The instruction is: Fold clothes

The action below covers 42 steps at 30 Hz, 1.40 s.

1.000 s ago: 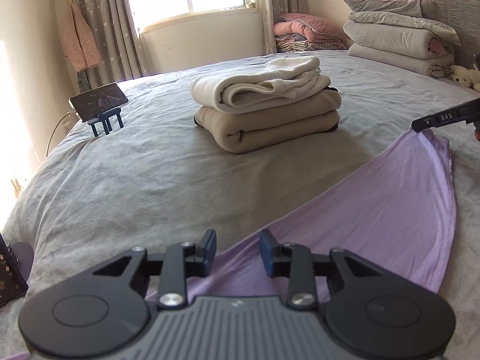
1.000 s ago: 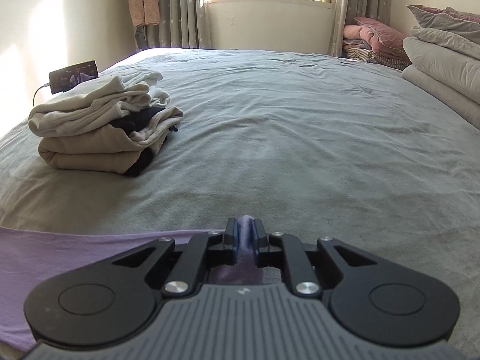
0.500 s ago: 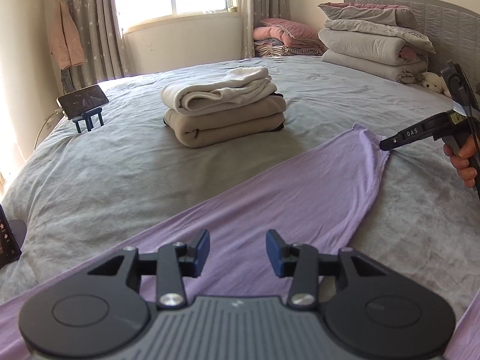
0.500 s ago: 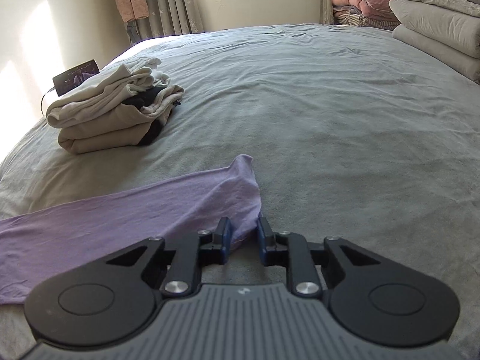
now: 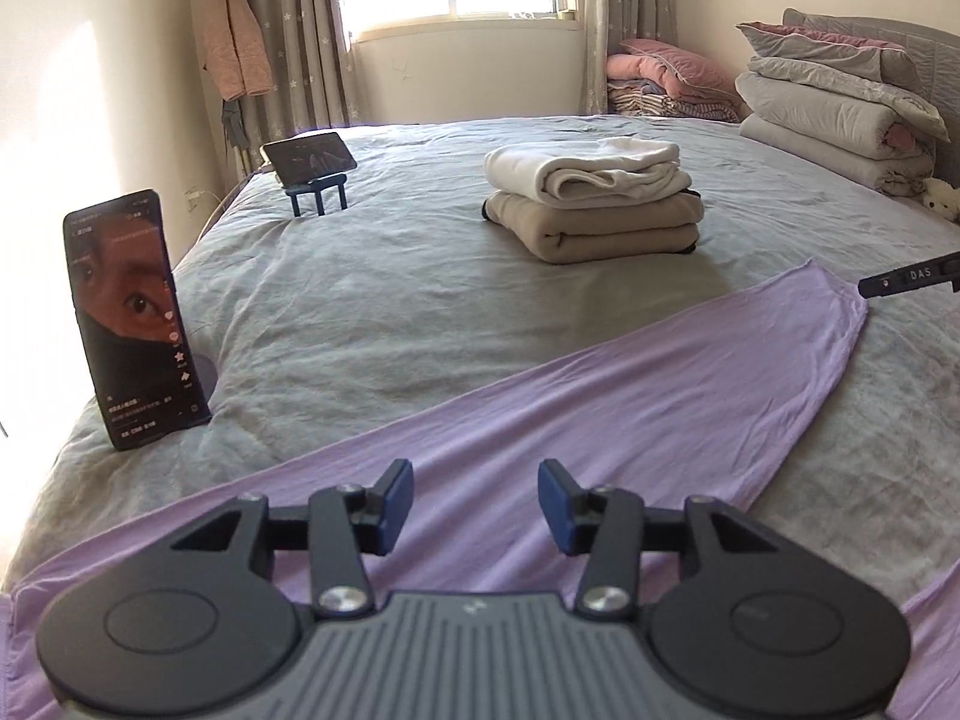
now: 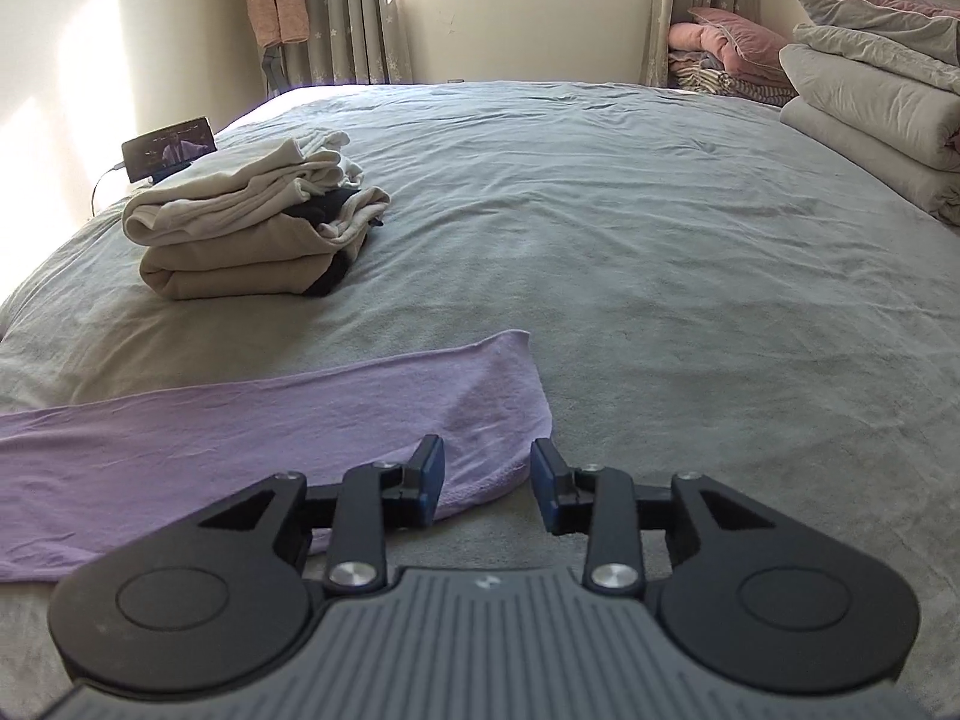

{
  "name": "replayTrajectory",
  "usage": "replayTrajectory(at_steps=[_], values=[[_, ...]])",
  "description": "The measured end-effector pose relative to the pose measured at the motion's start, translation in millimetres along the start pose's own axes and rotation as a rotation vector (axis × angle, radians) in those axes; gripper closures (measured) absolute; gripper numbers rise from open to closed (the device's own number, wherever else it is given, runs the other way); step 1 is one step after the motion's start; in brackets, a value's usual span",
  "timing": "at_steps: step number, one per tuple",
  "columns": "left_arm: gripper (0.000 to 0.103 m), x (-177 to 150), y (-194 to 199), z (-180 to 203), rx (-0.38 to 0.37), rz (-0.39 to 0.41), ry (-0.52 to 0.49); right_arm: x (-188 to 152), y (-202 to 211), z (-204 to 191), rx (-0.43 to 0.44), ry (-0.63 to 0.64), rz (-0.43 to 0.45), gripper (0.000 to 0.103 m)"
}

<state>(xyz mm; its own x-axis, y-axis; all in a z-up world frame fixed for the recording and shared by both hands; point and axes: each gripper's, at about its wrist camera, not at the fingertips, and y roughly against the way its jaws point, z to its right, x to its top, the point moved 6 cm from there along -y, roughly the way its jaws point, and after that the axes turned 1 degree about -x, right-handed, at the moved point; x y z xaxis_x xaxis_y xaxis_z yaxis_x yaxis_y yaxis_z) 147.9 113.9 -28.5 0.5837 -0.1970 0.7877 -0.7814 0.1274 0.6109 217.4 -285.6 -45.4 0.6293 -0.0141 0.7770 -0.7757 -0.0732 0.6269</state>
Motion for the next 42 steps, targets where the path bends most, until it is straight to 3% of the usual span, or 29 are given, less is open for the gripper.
replayTrajectory(at_steps=[11,24,32,38,40,42], values=[[0.055,-23.9,11.1,-104.7,0.197,-0.052,0.060,6.8,-13.2,-116.3,0.234,0.171,0.008,0.066],[0.055,-49.7,32.4,-199.8,0.418,-0.025,0.198,10.7,-46.4,-240.8,0.410,0.372,-0.018,0.066],[0.055,-66.2,39.8,-239.0,0.387,-0.018,0.408,1.7,-58.1,-295.6,0.488,0.479,-0.039,0.066],[0.055,-77.1,37.2,-255.9,0.308,-0.020,0.558,3.0,-60.1,-309.4,0.514,0.516,-0.042,0.066],[0.058,-77.4,35.9,-255.5,0.296,-0.018,0.566,3.0,-59.6,-310.7,0.517,0.533,-0.041,0.066],[0.068,-75.8,35.2,-251.5,0.289,-0.013,0.549,3.2,-59.0,-311.8,0.526,0.546,-0.042,0.066]])
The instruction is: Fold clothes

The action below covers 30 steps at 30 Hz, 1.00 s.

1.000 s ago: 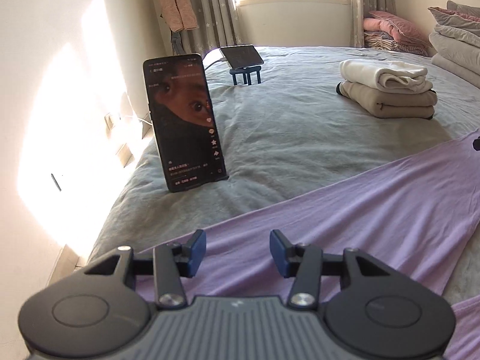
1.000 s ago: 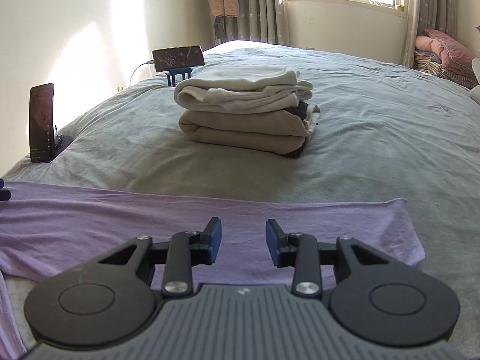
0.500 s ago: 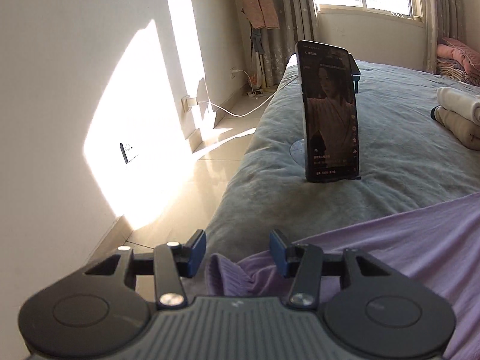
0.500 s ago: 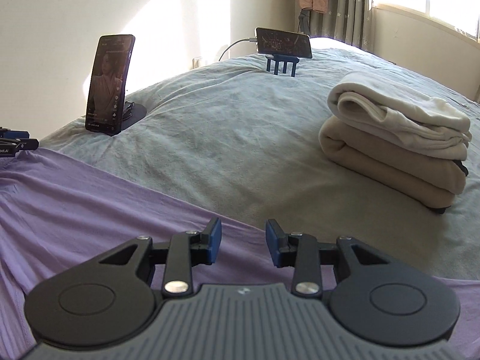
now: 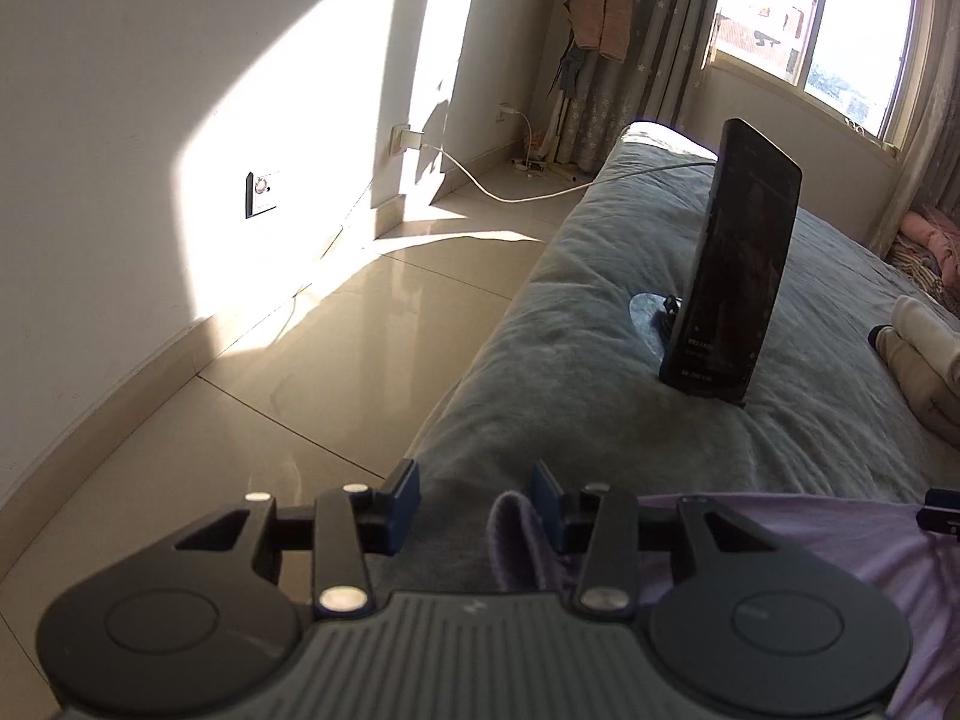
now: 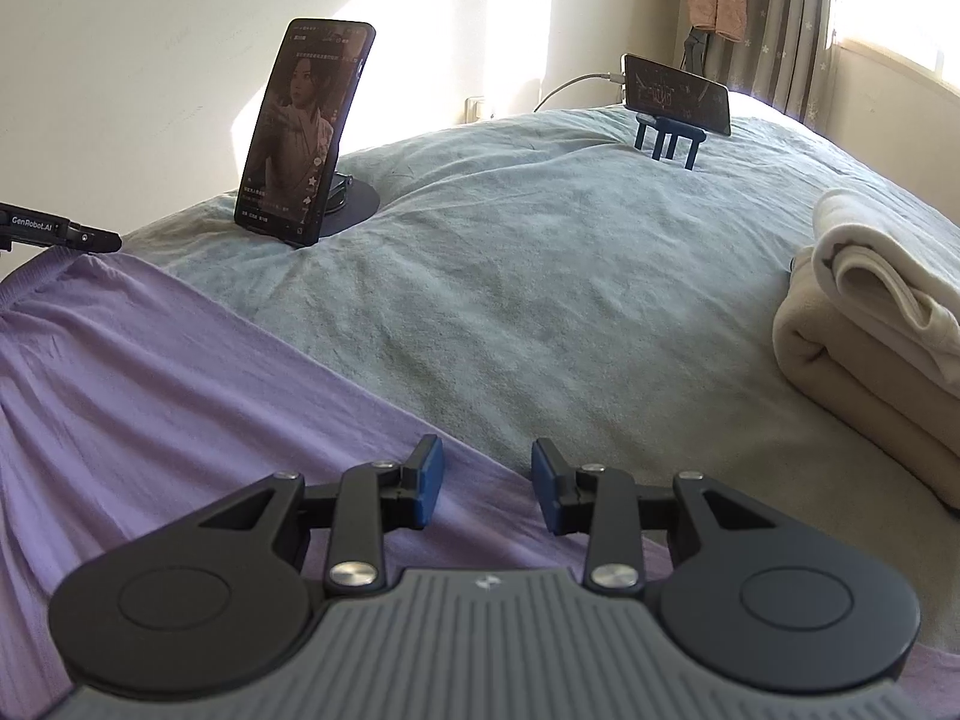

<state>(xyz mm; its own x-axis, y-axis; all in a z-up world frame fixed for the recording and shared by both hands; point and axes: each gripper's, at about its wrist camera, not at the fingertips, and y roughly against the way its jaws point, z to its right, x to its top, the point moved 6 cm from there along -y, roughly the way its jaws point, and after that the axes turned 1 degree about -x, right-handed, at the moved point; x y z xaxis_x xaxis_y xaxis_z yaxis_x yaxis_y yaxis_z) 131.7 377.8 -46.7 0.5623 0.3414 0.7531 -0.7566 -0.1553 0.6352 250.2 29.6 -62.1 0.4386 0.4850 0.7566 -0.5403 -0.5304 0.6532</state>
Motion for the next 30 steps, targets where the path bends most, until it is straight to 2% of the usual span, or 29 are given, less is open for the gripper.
replayTrajectory(at_steps=[1,2,3,4,6,8,10,16,20,27,30], values=[[0.073,-0.1,0.4,2.1,-0.005,0.004,-0.011,0.2,-0.5,-0.6,0.007,0.005,-0.003,0.066],[0.084,-0.3,0.9,4.3,-0.009,0.007,-0.022,0.1,-1.7,-1.4,0.013,0.011,-0.010,0.066],[0.090,-0.4,1.4,6.2,-0.011,0.012,-0.033,-0.4,-3.7,-3.2,0.019,0.022,-0.021,0.066],[0.091,-0.3,1.9,7.6,-0.003,0.017,-0.044,-0.9,-5.5,-5.1,0.022,0.034,-0.031,0.066],[0.097,0.2,2.9,9.8,0.009,0.031,-0.064,-1.0,-6.6,-8.3,0.036,0.050,-0.040,0.078],[0.098,1.0,5.2,10.7,0.018,0.047,-0.074,-1.1,-6.1,-12.5,0.046,0.063,-0.044,0.097],[0.098,2.2,9.3,10.0,0.025,0.072,-0.074,-1.4,-4.1,-16.3,0.026,0.086,-0.033,0.101],[0.098,7.2,18.9,5.8,0.043,0.134,-0.059,9.4,1.7,-8.7,-0.052,0.059,0.052,0.103],[0.098,8.1,18.2,3.7,0.060,0.142,-0.052,15.6,-5.2,-3.9,-0.070,0.037,0.061,0.103],[0.098,-0.1,-7.6,-1.2,0.109,0.017,-0.046,6.9,-23.2,-7.3,-0.088,0.043,0.035,0.103],[0.096,-0.8,-7.7,0.5,0.121,0.008,-0.061,7.5,-23.1,-7.3,-0.097,0.028,0.040,0.102]])
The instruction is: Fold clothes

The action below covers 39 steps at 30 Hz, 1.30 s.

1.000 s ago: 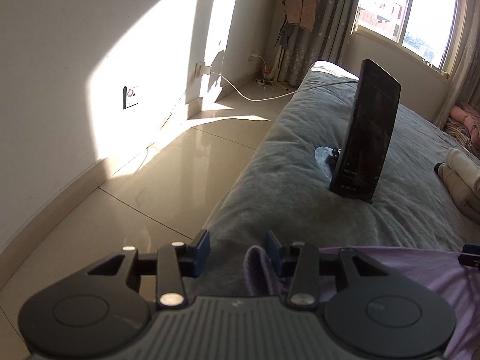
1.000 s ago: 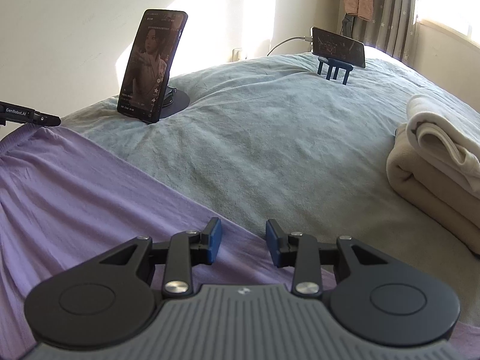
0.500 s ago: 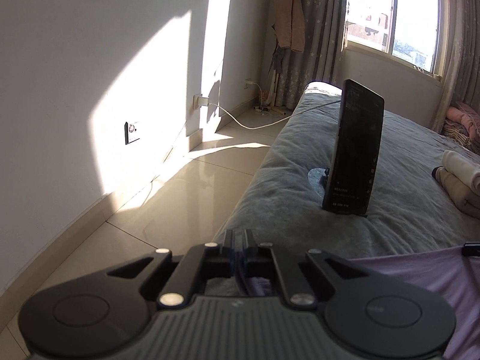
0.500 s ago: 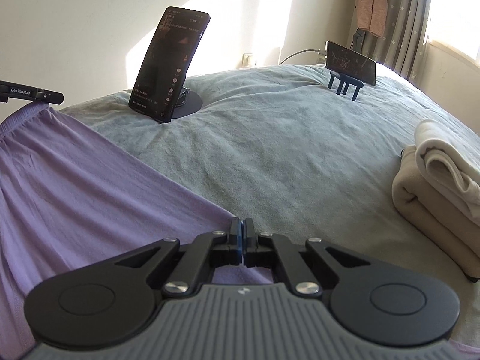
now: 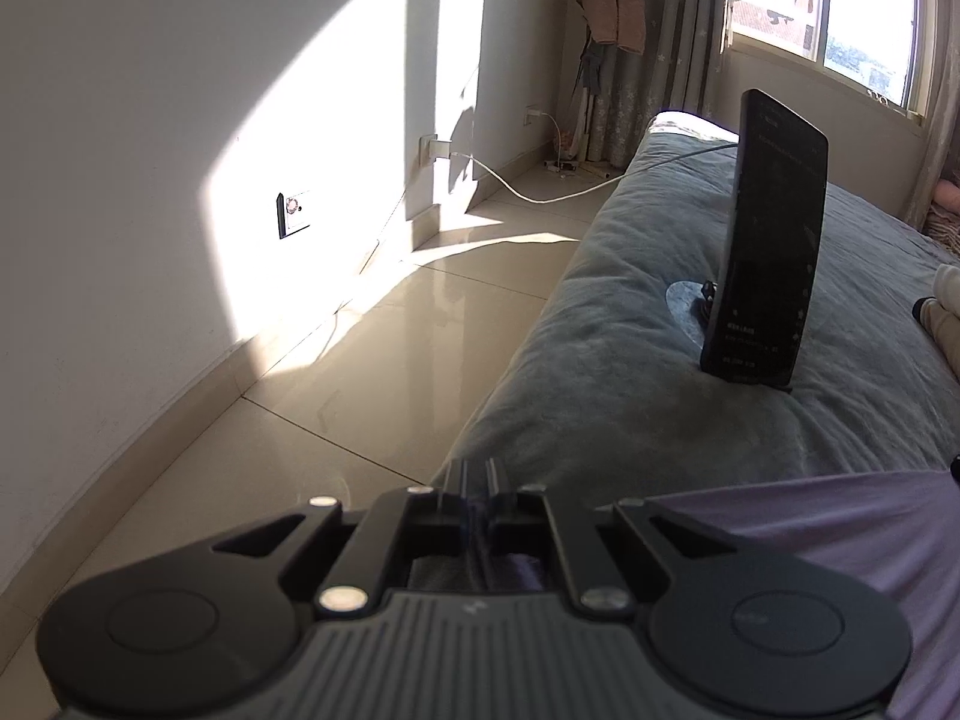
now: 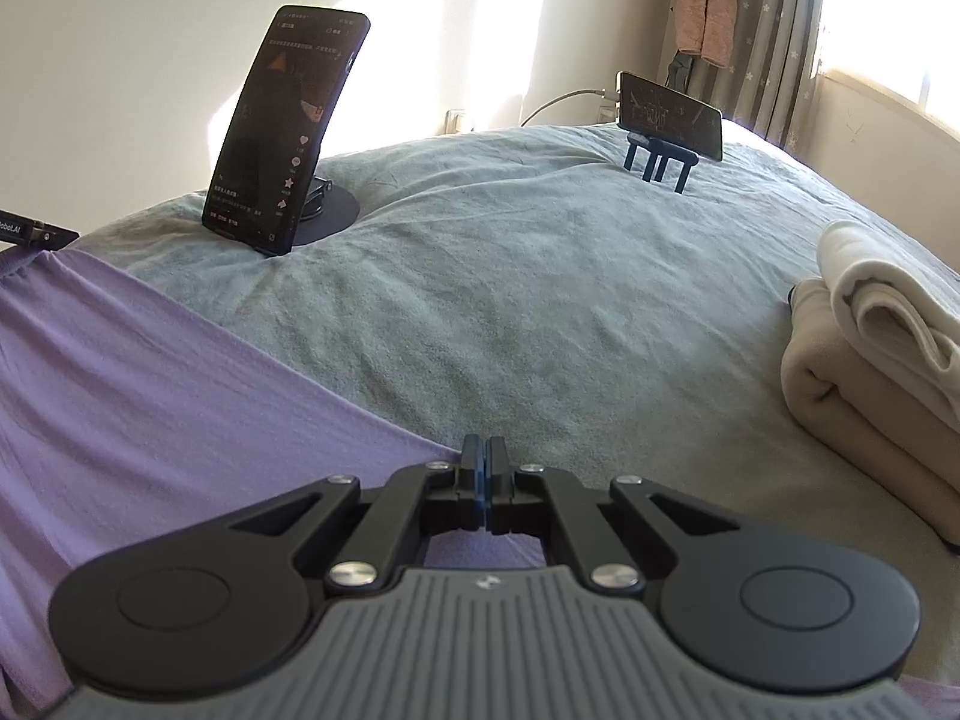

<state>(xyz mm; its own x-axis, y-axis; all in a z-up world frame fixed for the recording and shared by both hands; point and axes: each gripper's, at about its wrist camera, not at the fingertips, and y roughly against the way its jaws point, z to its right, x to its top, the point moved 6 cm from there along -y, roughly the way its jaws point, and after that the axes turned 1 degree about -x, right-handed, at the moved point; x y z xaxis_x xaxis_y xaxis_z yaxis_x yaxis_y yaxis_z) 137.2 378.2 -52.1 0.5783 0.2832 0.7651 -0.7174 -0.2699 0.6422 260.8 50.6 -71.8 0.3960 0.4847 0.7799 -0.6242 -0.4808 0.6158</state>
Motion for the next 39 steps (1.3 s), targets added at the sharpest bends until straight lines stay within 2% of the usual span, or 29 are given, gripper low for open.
replayTrajectory(at_steps=[1,2,4,6,7,8,15,21,25,29,33,36,39], values=[[0.096,0.2,0.9,0.6,0.003,0.000,-0.006,0.8,1.2,-0.3,-0.004,-0.003,0.001,0.100],[0.091,0.7,2.4,1.2,0.007,0.003,-0.010,2.1,3.3,-0.5,-0.005,-0.011,-0.001,0.091],[0.078,3.2,10.1,2.5,0.008,0.026,-0.021,4.6,9.5,0.5,0.000,-0.038,-0.012,0.088],[0.041,6.6,21.7,5.8,0.003,0.068,-0.035,6.6,19.6,2.1,0.008,-0.065,-0.009,0.075],[0.037,7.7,28.6,8.9,-0.002,0.088,-0.046,6.9,26.5,2.7,0.009,-0.074,-0.002,0.058],[0.036,8.9,35.6,12.0,-0.006,0.109,-0.057,7.1,32.9,3.0,0.010,-0.081,0.007,0.054],[0.032,2.2,78.2,45.6,-0.085,0.171,-0.139,-5.7,77.8,-4.7,0.033,-0.093,0.017,0.054],[0.030,-23.7,90.3,74.4,-0.176,0.146,-0.221,-28.6,106.1,-15.3,0.043,-0.093,0.013,0.054],[0.030,-36.9,84.9,75.2,-0.179,0.112,-0.243,-42.1,124.0,-22.5,0.047,-0.100,0.017,0.054],[0.030,-44.7,75.9,51.5,-0.170,0.062,-0.158,-53.4,145.4,-27.0,0.046,-0.113,0.033,0.054],[0.031,-42.5,75.5,29.7,-0.229,0.049,-0.016,-65.8,170.7,-28.8,0.029,-0.125,0.048,0.054],[0.030,-39.0,89.9,27.3,-0.153,0.080,-0.020,-75.8,191.3,-25.7,-0.004,-0.137,0.060,0.054],[0.029,-39.8,108.1,30.7,-0.186,0.099,-0.032,-88.8,211.9,-22.8,-0.027,-0.176,0.070,0.054]])
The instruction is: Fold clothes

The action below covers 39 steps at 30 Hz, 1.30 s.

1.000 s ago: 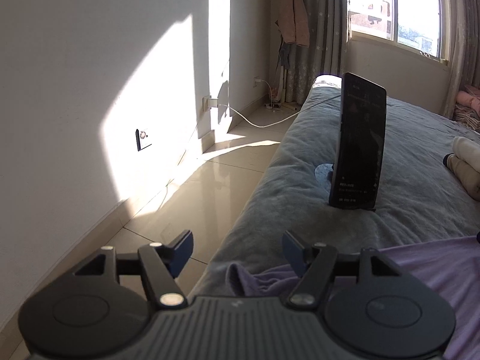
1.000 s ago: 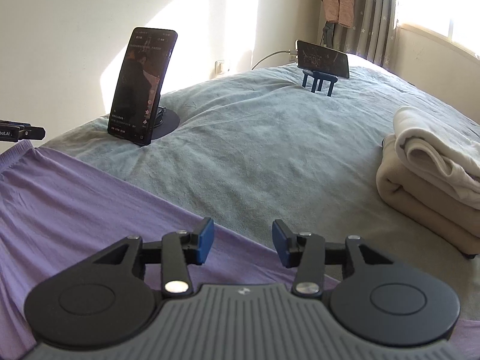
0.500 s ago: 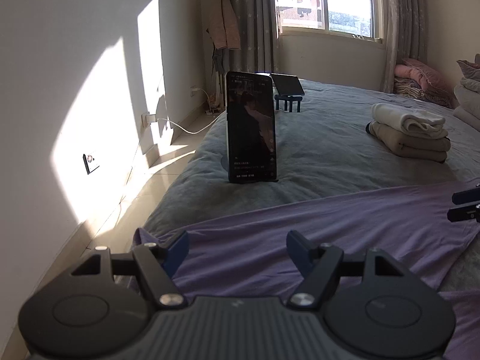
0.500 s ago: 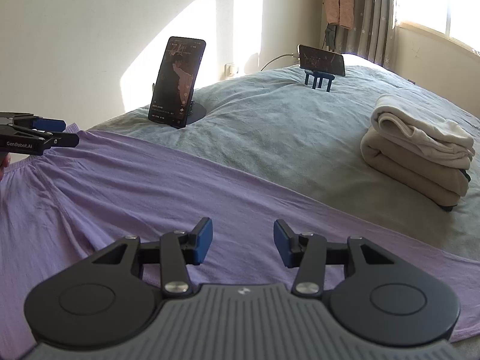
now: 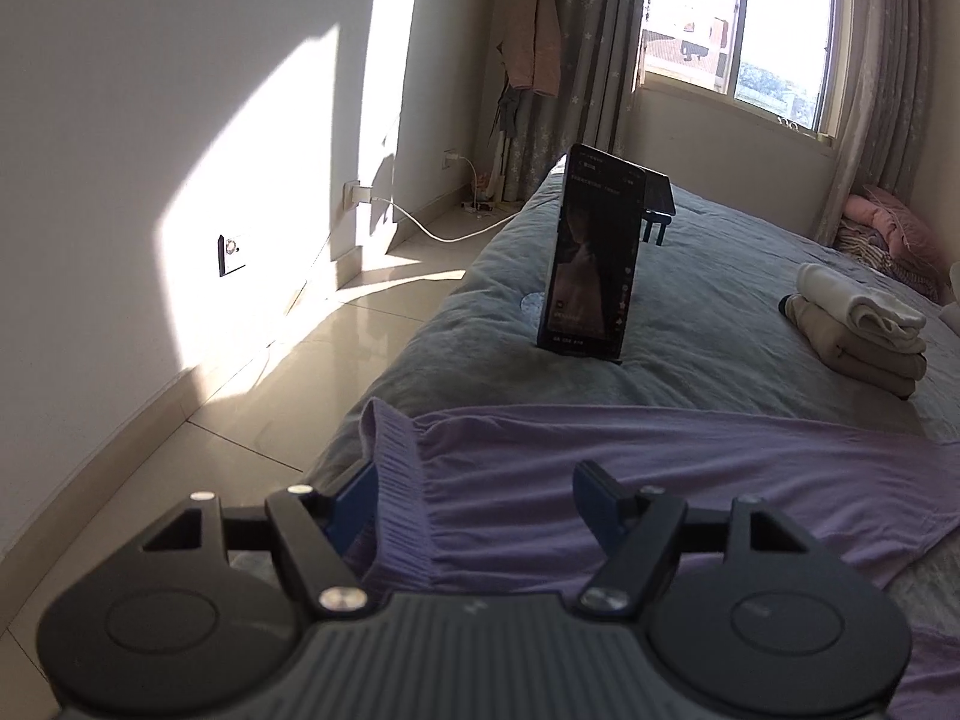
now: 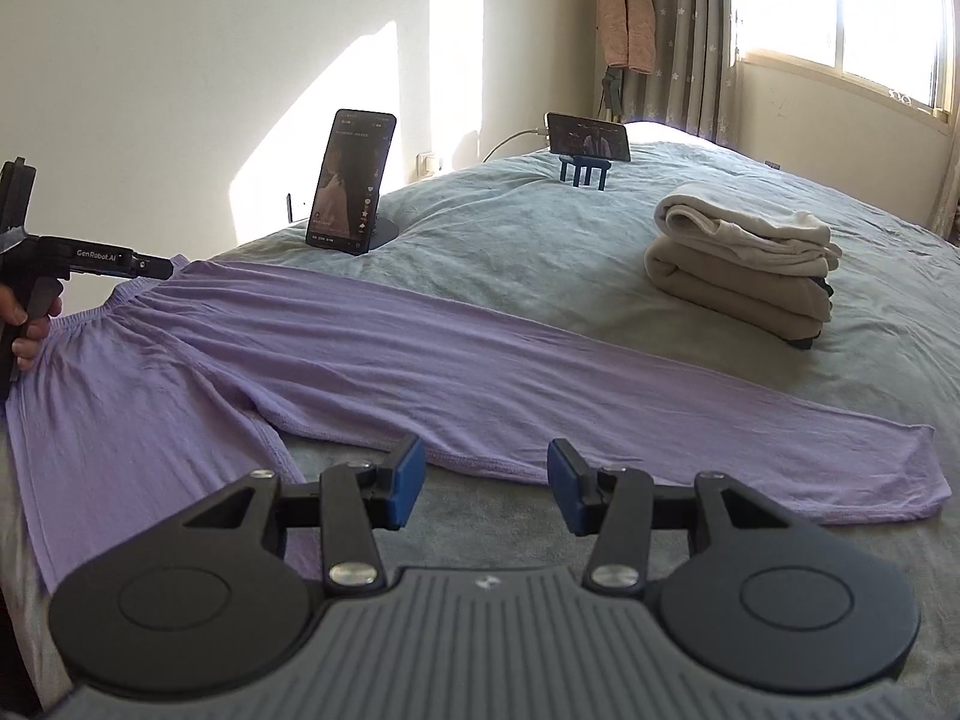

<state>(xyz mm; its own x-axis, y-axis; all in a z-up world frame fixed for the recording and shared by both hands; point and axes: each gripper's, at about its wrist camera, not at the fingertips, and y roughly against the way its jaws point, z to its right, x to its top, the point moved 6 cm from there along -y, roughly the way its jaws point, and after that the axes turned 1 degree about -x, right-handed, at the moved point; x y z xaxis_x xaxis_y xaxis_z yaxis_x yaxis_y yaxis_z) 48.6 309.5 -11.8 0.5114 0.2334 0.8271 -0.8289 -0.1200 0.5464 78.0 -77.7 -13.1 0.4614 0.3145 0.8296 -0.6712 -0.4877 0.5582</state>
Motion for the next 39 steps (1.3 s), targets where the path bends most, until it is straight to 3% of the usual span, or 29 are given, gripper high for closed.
replayTrajectory(at_steps=[8,14,21,30,39], values=[[0.027,-21.7,24.6,14.7,-0.048,-0.014,-0.053,-41.0,41.3,-30.6,-0.001,0.016,-0.019,0.054],[0.026,-47.8,30.5,5.9,-0.018,-0.019,-0.097,-73.0,55.1,-55.4,0.022,0.038,-0.061,0.053],[0.024,-54.1,52.1,-14.9,0.058,0.008,-0.138,-105.4,76.3,-46.3,-0.029,-0.042,-0.082,0.053],[0.024,-44.6,80.1,-42.1,0.040,0.011,0.007,-89.7,82.5,-51.1,-0.040,-0.031,-0.058,0.052],[0.024,-14.3,79.2,-23.7,-0.012,0.050,-0.018,-49.5,58.2,-64.0,-0.015,0.055,-0.032,0.048]])
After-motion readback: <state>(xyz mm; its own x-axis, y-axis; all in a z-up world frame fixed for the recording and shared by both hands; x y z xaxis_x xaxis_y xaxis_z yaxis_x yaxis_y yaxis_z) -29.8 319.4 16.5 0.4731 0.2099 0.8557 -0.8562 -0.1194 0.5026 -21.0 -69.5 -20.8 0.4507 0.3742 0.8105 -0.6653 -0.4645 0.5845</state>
